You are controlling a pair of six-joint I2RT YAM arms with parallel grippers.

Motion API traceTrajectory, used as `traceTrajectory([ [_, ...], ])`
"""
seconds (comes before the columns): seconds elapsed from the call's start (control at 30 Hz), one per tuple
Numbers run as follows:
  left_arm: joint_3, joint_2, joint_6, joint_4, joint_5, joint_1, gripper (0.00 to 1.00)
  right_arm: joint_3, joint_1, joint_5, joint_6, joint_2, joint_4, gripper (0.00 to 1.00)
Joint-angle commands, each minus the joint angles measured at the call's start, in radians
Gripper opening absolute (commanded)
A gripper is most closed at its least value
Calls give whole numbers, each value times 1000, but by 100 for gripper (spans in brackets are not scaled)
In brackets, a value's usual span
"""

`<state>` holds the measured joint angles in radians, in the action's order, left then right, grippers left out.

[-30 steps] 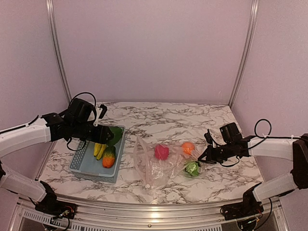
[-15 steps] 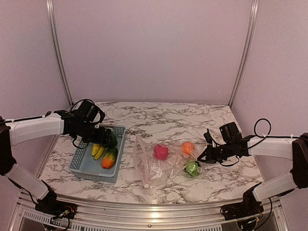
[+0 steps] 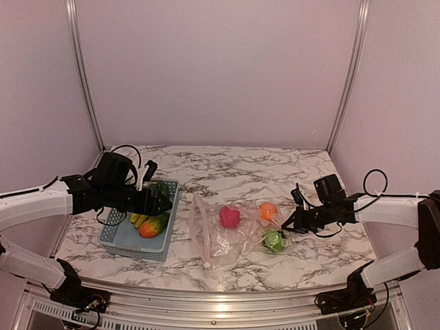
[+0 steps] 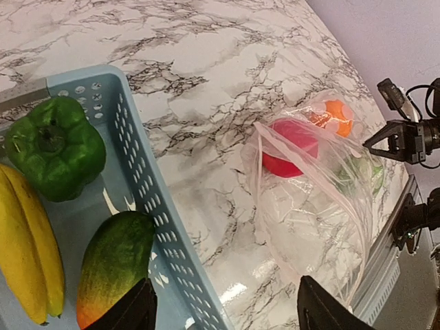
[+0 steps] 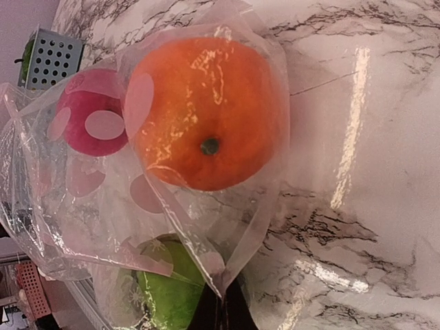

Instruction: Open the zip-top bag and remove the fake food

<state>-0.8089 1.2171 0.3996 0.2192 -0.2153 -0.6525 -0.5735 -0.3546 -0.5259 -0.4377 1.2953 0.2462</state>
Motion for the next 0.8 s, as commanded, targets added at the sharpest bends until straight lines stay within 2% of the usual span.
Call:
traceTrajectory([
  [0.0, 55, 40, 70, -163, -70, -113, 65, -34, 11, -14, -8, -21, -4, 0],
  [0.13, 46, 185, 125, -303, -73, -215, 50, -23, 11, -21, -13, -31, -2, 0],
  [0.4, -109, 447, 130, -370, -62, -275, 43, -12, 11, -37, -9, -50, 10, 0],
  [0.6, -258, 593, 102, -378, -28, -279, 49, -8, 11, -74, -2, -56, 18, 0],
  [0.77, -329, 675, 68, -390, 7, -282, 65, -6, 11, -112, 6, -49, 25, 0],
])
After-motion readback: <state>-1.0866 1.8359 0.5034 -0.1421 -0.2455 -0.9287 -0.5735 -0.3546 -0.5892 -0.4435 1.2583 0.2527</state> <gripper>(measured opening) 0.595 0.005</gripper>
